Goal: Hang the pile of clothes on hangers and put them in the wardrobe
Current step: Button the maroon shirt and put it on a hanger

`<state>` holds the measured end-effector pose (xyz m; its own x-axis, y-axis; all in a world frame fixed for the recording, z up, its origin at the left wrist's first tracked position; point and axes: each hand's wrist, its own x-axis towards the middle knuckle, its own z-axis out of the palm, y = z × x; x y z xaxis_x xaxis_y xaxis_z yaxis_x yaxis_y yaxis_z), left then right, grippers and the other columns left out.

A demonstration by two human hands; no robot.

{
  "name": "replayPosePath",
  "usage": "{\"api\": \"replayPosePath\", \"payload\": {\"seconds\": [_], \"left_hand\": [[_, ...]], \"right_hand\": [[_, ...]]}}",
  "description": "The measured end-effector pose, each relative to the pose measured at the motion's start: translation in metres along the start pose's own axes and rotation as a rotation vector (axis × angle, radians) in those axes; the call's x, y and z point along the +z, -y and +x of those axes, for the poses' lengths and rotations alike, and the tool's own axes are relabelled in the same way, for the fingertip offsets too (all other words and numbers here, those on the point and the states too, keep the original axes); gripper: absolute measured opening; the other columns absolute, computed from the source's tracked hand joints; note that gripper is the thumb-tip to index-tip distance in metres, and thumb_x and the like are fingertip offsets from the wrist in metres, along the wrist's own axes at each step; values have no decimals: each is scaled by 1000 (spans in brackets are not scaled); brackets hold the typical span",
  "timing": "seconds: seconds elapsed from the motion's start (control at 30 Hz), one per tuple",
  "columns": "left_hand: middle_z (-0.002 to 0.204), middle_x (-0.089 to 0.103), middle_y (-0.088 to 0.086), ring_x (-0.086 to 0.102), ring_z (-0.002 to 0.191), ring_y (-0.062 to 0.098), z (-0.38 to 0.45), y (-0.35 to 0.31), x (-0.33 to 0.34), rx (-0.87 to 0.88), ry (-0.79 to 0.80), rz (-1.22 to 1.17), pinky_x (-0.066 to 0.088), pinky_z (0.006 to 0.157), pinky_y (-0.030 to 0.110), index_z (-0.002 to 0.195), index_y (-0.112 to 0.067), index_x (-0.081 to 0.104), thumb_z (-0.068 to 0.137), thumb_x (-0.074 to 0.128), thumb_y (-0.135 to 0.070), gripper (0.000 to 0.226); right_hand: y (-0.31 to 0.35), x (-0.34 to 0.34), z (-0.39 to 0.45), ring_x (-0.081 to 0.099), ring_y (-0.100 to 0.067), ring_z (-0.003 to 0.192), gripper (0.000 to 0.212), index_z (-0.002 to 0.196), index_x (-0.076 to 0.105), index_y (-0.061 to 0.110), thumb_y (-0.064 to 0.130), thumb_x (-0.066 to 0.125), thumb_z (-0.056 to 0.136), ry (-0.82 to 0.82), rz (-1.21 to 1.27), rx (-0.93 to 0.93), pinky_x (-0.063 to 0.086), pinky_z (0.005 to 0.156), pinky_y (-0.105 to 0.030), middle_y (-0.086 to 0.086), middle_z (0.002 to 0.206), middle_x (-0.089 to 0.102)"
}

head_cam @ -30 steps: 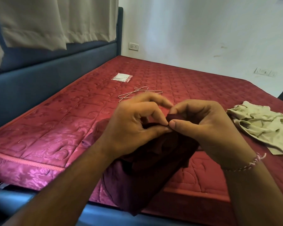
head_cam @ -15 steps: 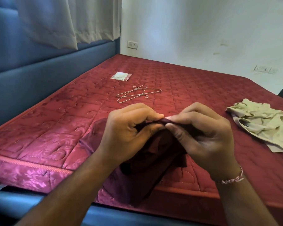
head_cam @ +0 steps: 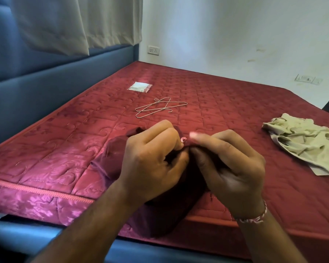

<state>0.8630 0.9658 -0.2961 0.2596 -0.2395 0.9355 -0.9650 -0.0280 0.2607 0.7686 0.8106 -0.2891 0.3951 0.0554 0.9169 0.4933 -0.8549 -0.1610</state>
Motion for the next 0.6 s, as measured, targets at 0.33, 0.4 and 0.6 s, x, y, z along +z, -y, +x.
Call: {"api": "replayPosePath", "payload": {"seconds": [0.33, 0.4, 0.6], "left_hand": [[77, 63, 4, 60, 63, 22, -12, 27, 1, 66, 181, 145, 49, 55, 33, 78, -3, 67, 93, 74, -12, 19], [70, 60, -8, 54, 60, 7, -4, 33, -4, -265, 301, -14, 42, 58, 19, 82, -15, 63, 89, 79, -19, 18], [70, 69, -8, 58, 63, 2, 38, 73, -46, -427, 853, 71, 40, 60, 14, 78, -21, 73, 91, 78, -29, 16]], "right_hand": [[-8, -11, 30, 71, 1, 90, 15, 100, 77, 26, 13, 71, 94, 517, 35, 324, 52, 76, -14, 19, 90, 75], [-14, -12, 33, 69, 3, 74, 9, 84, 75, 30, 24, 75, 91, 528, -39, 417, 47, 62, -12, 19, 75, 72], [-37, -36, 37, 71, -18, 65, 19, 78, 76, 12, 29, 79, 85, 611, 313, 809, 55, 59, -28, -7, 71, 74]]}}
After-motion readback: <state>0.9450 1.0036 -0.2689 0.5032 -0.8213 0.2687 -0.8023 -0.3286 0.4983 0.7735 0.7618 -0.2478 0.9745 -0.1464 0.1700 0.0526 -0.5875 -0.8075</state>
